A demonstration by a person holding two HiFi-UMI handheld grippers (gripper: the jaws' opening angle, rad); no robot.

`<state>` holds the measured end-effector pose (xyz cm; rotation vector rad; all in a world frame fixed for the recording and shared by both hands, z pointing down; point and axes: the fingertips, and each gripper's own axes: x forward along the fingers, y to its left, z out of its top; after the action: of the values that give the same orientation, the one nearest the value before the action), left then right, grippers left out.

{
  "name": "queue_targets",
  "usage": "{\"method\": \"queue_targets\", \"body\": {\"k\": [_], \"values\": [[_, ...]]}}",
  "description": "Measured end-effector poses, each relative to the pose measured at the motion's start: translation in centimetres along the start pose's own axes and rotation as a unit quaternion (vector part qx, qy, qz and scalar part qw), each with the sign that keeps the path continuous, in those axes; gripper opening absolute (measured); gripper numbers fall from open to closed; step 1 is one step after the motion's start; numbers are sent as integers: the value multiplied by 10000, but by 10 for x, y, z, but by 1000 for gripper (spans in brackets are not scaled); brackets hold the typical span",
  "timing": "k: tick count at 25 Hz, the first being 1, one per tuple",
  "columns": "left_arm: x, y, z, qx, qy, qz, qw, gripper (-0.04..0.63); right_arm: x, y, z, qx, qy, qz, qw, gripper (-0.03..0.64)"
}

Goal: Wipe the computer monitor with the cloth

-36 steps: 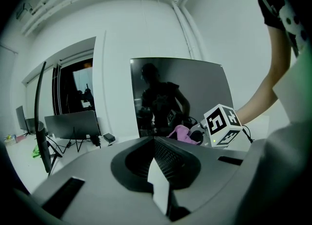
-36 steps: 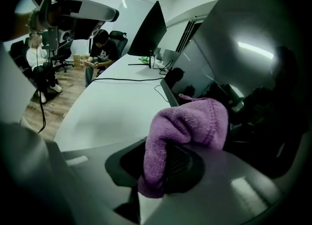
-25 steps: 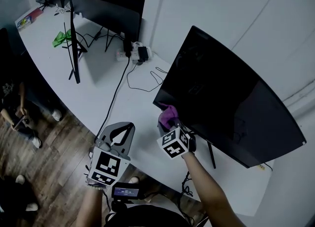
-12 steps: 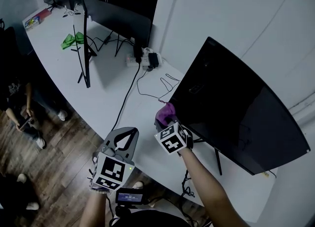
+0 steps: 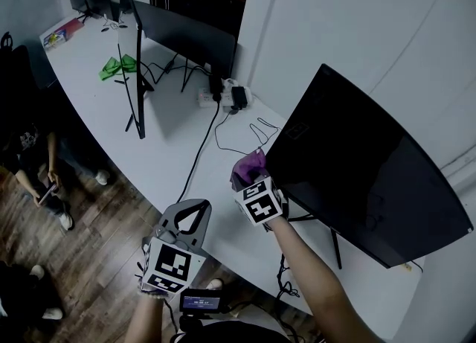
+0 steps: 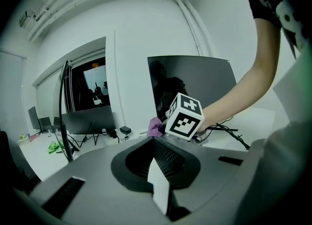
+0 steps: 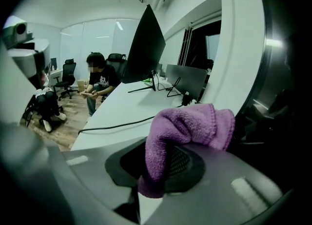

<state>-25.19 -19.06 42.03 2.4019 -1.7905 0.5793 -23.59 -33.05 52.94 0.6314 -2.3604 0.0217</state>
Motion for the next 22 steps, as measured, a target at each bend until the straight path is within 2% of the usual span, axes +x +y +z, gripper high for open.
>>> {"method": "queue_targets", "body": {"k": [6, 15, 22], "values": [[0, -4, 0, 14, -31, -15, 10000, 6, -8, -13, 24, 211, -259, -167, 9993, 77], [1, -11, 12, 57, -175, -127, 9998, 6, -37, -31, 50, 150, -583, -465, 9971, 77], [4, -18, 22, 122, -306, -214, 9992, 6, -66, -46, 80, 391, -984, -603, 9926, 77]]}}
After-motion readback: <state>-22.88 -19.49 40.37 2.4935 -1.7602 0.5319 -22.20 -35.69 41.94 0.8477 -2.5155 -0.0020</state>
